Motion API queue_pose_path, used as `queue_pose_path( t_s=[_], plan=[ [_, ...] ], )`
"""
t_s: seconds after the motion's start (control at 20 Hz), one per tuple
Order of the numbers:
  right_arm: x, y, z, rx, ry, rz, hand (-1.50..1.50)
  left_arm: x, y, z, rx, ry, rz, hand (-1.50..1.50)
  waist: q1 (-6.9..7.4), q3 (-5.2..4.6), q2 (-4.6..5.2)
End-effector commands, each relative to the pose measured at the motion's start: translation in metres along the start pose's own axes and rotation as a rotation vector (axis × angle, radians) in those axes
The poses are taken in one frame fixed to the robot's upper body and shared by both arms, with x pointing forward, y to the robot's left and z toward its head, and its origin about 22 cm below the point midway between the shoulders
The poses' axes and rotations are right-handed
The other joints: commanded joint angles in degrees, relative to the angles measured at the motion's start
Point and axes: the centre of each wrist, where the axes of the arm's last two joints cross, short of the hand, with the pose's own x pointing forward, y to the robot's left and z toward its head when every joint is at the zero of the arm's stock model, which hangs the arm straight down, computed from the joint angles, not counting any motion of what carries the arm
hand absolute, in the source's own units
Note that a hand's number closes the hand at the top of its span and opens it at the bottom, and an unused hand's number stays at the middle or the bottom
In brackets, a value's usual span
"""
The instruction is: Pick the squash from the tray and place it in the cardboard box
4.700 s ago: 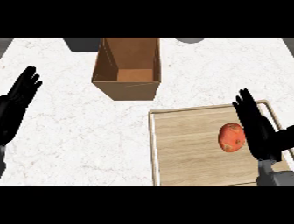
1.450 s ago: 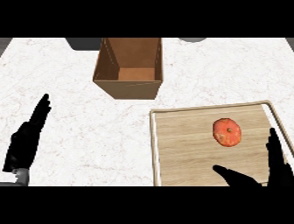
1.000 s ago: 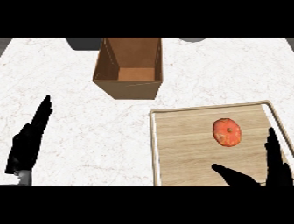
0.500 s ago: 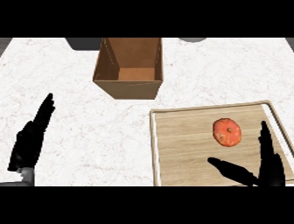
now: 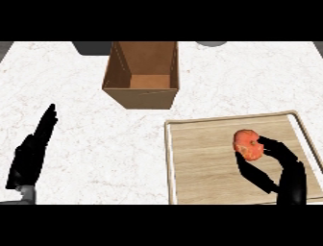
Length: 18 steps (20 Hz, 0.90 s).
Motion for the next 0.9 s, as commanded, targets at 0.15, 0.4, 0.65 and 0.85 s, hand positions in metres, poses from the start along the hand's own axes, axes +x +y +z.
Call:
queue_pose_path(
  t_s=[0.15, 0.4, 0.65, 0.85],
  plan=[
    [-0.004, 0.01, -0.015, -0.181, -0.023, 0.072, 1.5, 0.014, 0.001, 0.016, -0.015, -0.006, 0.002, 0.0, 0.32, 0.12, 0.05],
    [0.035, -0.017, -0.064, 0.168, -0.529, 0.579, 1.5, 0.021, -0.018, -0.006, -0.091, -0.064, -0.004, 0.0, 7.93, -0.32, 2.04],
    [0.069, -0.038, -0.095, 0.38, -0.814, 0.917, 1.5, 0.037, -0.035, -0.012, -0.16, -0.129, 0.008, 0.0, 12.55, -0.31, 3.52],
    [0.124, -0.058, -0.133, 0.45, -0.958, 0.982, 1.5, 0.04, -0.035, -0.018, -0.155, -0.132, -0.017, 0.0, 11.55, 0.14, 3.02]
  ],
)
